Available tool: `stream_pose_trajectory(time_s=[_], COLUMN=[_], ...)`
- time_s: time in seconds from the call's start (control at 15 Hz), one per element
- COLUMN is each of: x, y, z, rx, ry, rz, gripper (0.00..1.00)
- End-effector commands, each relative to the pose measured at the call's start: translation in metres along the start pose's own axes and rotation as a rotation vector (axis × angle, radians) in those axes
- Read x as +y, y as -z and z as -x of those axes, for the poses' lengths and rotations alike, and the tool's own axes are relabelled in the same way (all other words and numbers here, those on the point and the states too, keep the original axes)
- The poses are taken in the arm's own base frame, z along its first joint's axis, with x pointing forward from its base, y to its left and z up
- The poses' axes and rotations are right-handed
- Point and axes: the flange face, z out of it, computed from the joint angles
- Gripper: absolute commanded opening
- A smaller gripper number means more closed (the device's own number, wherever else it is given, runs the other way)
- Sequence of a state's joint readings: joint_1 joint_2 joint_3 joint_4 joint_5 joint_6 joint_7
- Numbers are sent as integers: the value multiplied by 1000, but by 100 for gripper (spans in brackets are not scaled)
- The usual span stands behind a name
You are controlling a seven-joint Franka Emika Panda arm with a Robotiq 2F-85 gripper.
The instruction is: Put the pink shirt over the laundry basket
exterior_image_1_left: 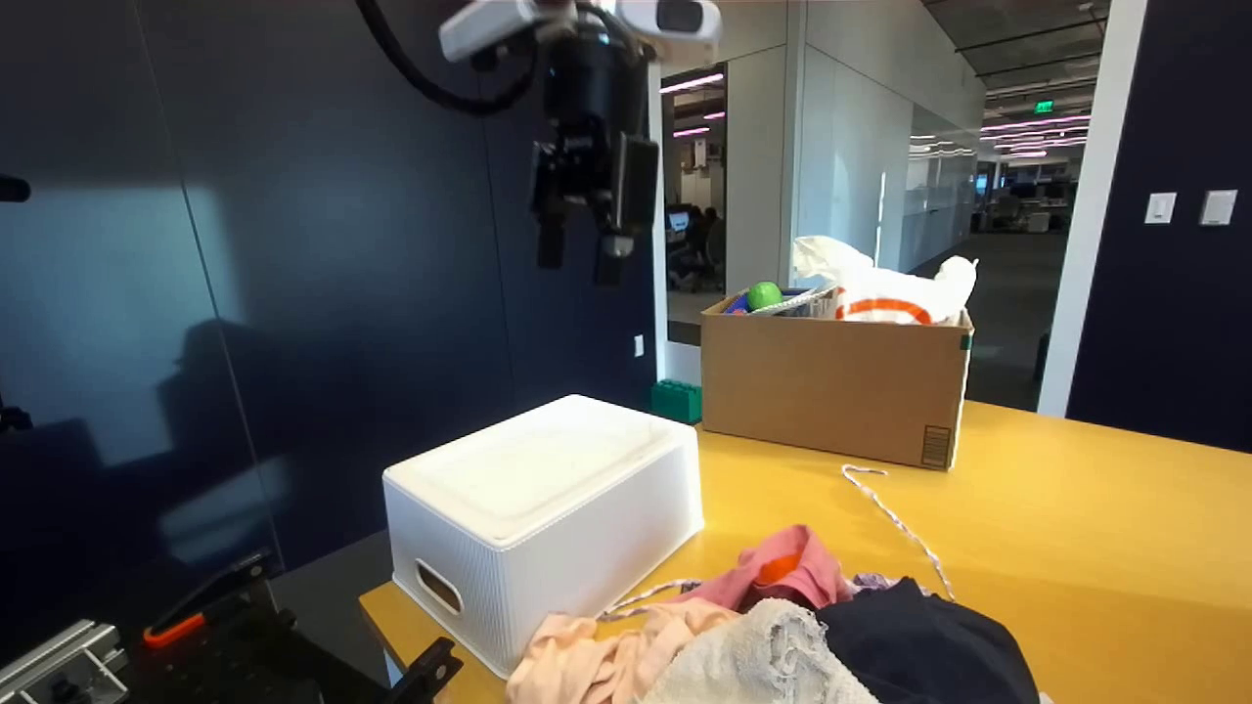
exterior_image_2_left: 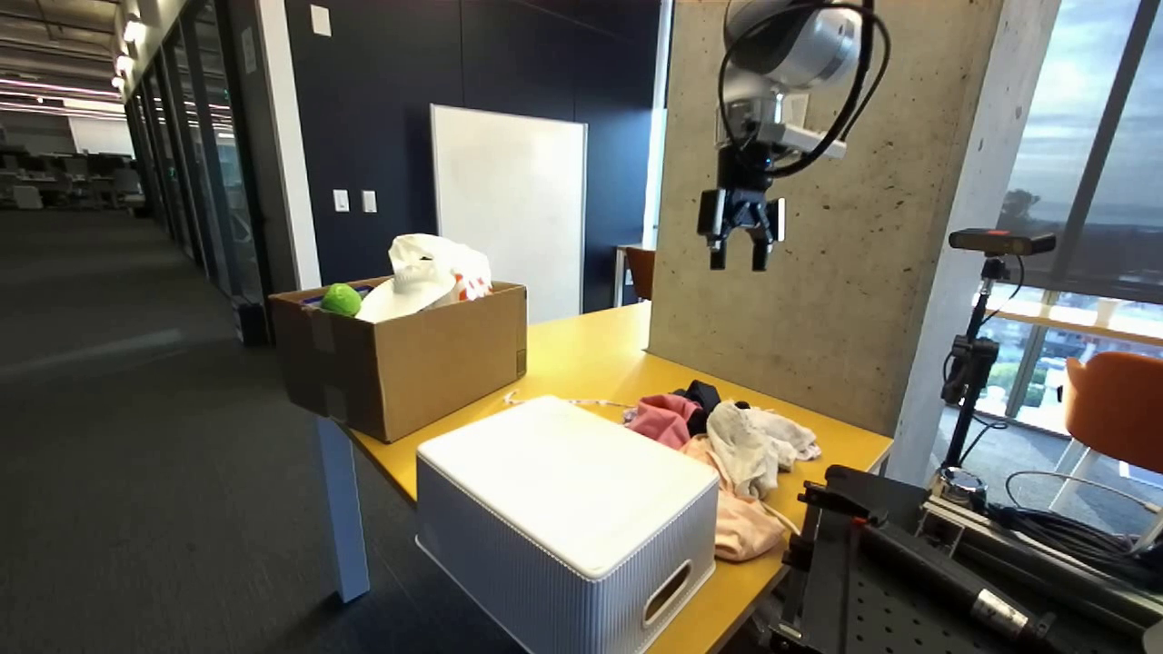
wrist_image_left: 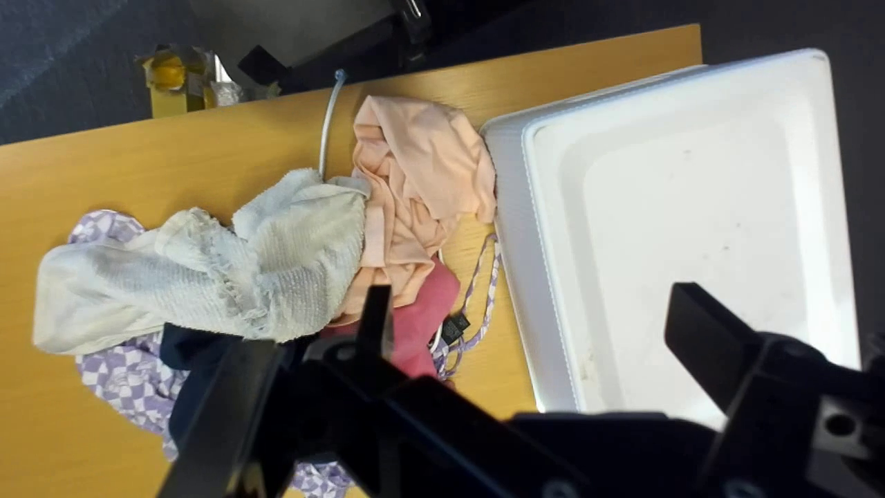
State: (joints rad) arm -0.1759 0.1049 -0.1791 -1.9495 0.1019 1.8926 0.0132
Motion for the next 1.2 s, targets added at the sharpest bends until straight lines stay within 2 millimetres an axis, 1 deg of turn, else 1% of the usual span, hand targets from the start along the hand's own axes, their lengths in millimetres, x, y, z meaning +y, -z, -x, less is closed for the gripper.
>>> stream_pose_trajectory(time_s=[0.0,0.13,0.27,0.33,0.53,0.73,0.8,0.93,1.0,1.13], x=[-13,-20,-17,-12,12,42,51,59,60,62], y=[-52,-87,-125,-144,-200,-261,-276,-296,-304,-311], z=[-72,-107,-139,-152,-184,-206,-211,-222,-227,-237], rx=[-16,-10,-21,-37,-80,-120,-126,-125,-121,-107], ry=[-23,-55,-105,-132,-218,-298,-322,-356,-374,-407], rz=[-36,-50,-56,-60,-72,-95,-103,-105,-105,-101], gripper=[100,100,100,100,100,100,100,100,100,100])
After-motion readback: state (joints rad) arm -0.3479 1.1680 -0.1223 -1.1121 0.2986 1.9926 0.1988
